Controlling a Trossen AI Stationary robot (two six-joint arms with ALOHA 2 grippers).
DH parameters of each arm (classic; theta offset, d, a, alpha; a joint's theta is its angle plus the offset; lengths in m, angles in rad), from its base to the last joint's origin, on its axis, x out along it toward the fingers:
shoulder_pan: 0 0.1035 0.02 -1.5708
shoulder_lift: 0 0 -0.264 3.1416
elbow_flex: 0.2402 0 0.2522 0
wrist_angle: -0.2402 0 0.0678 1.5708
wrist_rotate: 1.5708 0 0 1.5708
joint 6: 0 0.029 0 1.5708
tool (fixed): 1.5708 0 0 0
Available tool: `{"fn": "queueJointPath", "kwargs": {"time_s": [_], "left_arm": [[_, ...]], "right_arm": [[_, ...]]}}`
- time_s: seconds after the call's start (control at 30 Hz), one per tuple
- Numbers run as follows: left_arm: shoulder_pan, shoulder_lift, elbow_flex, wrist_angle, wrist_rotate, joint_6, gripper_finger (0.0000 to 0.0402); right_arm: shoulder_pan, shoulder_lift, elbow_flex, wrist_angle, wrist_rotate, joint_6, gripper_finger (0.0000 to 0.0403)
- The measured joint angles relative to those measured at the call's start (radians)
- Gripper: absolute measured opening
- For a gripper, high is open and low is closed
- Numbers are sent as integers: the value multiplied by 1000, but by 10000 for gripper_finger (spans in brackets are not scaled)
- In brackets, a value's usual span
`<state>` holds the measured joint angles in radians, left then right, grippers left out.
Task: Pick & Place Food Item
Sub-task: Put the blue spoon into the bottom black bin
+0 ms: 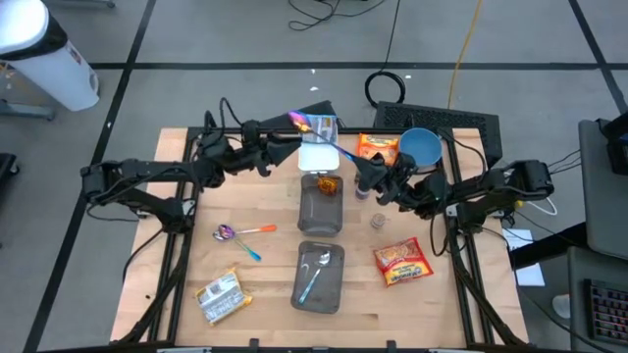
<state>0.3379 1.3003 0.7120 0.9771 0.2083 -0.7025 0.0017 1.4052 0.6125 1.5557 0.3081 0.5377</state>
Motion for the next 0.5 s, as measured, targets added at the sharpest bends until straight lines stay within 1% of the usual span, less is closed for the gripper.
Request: {"fn": "queueJointPath", "kwargs": {"time_s": [0.3, 0.5], "left_arm": [[2, -1, 0, 100, -7, 19, 136], [2, -1, 0, 136, -14, 19, 136]], "right_arm": [[1, 0, 0, -19, 1, 1, 0], [1, 0, 0, -32, 0, 19, 0]]}}
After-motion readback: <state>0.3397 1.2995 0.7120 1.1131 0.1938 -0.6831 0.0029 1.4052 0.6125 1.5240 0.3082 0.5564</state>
